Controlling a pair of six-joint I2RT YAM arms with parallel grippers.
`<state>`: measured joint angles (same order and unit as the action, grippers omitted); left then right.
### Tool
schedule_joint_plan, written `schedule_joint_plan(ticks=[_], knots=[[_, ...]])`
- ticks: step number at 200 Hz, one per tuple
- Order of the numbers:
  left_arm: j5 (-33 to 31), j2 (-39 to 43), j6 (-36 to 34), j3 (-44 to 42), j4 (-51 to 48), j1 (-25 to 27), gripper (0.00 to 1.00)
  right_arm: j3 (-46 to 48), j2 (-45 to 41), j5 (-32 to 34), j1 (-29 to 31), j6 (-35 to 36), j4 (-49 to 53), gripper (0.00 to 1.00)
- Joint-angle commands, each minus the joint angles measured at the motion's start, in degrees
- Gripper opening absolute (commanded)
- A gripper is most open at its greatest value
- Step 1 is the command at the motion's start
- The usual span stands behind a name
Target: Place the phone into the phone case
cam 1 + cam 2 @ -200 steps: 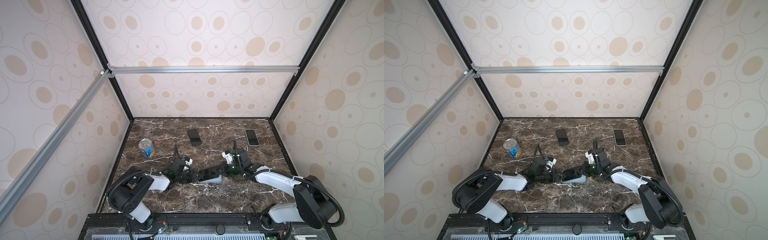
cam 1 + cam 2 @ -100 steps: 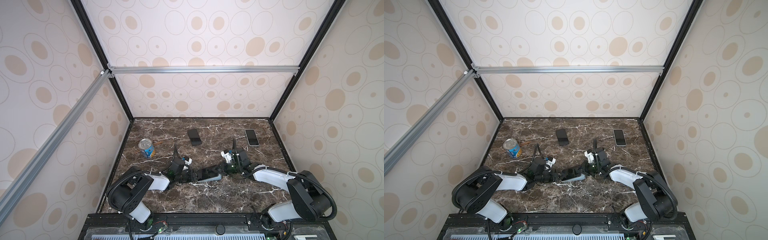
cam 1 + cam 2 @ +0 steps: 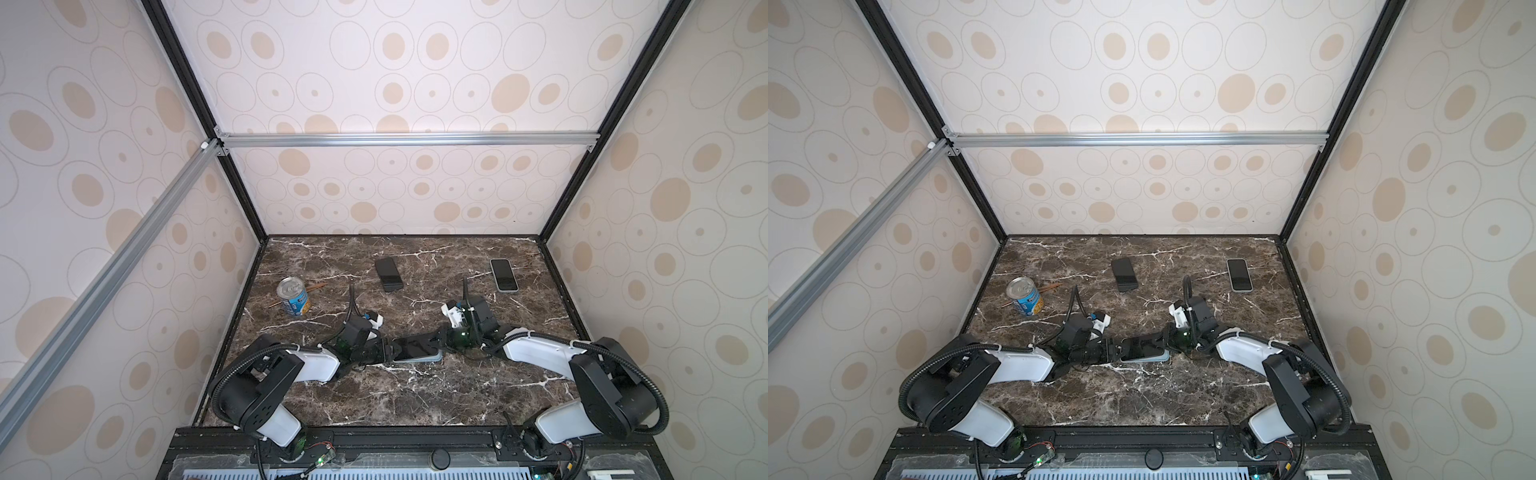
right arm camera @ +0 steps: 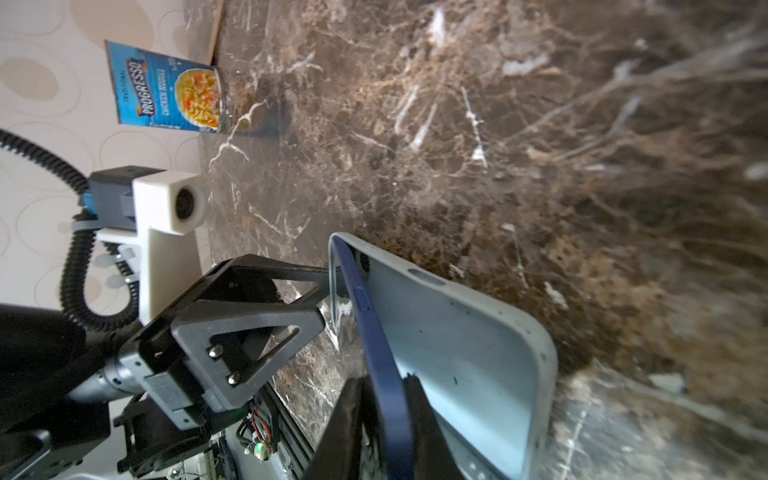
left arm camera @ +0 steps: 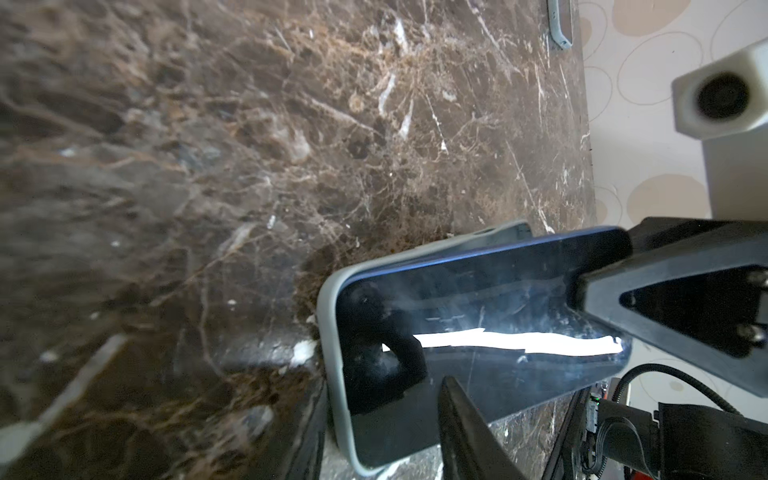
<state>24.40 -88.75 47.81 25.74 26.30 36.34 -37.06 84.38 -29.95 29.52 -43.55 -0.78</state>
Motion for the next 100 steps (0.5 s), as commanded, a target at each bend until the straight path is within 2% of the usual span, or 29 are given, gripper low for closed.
schedule_joint_plan(ticks=[1, 53, 100], knots=[[-4.39, -0.25, -2.04, -1.48, -5.89, 0.14, 0.45, -2.3, 0.66, 4.5, 0.78, 2.99, 10.24, 0.26], [-4.56, 0.45, -2.27, -1.74, -6.33, 0.14, 0.44, -8.37, -0.27, 6.28, 0.79, 5.98, 17.66, 0.4], [-4.8, 2.42, -3.46, -1.06, -8.27, 0.09, 0.43, -10.27, -2.84, 8.16, 0.74, 7.41, 22.56, 0.46]])
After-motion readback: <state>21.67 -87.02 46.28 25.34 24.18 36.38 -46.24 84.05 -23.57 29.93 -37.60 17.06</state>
